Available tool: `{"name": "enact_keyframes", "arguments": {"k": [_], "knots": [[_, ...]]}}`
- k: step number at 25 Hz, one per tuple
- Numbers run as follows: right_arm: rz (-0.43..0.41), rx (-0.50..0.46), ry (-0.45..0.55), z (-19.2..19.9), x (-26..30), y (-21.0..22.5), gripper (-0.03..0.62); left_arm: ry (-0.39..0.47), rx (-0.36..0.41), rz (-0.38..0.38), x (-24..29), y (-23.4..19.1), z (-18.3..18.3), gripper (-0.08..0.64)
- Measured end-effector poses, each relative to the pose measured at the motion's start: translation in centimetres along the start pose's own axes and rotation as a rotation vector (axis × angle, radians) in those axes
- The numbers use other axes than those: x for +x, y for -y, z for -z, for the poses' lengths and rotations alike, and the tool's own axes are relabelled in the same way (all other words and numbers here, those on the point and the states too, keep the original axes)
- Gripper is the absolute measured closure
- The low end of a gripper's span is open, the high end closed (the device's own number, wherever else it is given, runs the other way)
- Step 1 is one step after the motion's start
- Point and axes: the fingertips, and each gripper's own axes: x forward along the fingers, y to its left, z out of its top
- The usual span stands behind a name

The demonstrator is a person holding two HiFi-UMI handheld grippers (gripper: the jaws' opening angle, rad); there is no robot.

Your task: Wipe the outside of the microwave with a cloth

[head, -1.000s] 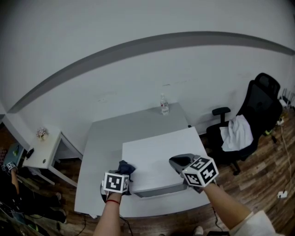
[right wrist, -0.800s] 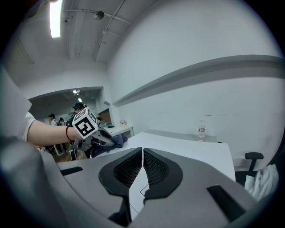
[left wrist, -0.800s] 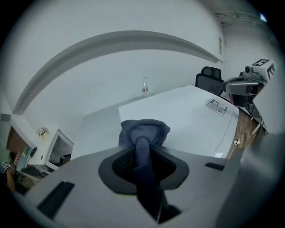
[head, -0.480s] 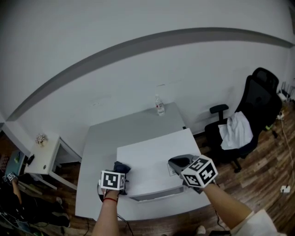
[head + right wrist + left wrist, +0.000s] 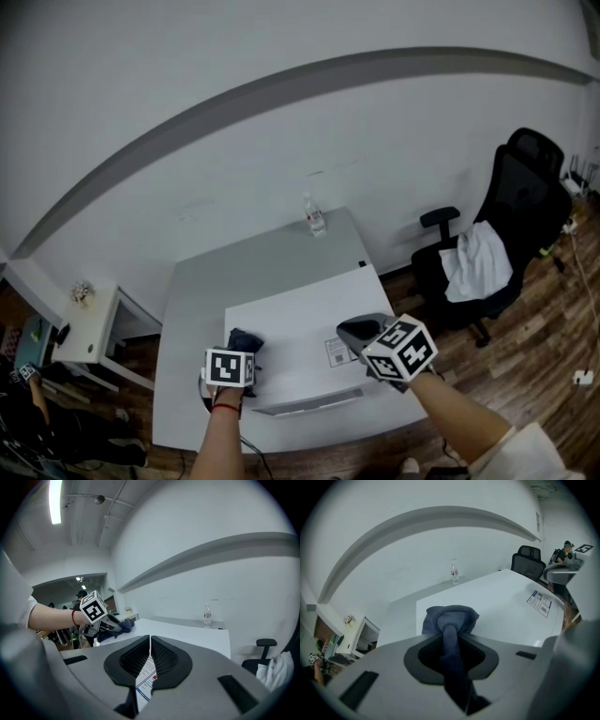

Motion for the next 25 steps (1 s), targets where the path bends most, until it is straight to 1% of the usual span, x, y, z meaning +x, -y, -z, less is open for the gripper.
{"name": "enact_keyframes", "arguments": {"k": [6,12,17,21,25], "knots": [[-0.011,-0.018,-0.019,0.1,0.0,0.6,0.558,0.007,0.024,0.033,0.8,3.6,-2.3,0.499],[-0.011,-0.021,-0.020,0.1,-0.9,1.5,0.558,0.015,0.052,0.048,1.2,6.2,-4.0,0.499],[0.001,-0.014,-0.015,0.4,-2.1,2.7,0.558,0.025,0.074,0.040,1.4,8.0,-5.2,0.499],[0.008,-0.005,-0.011,0.8,-3.1,3.7,0.558,0.028,0.066,0.051,1.7,10.1,-6.0,0.499],[0.015,0.002,-0.007,1.1,-4.0,4.4,0.558,0.054,0.060,0.064,1.7,12.5,-7.2,0.499]]}}
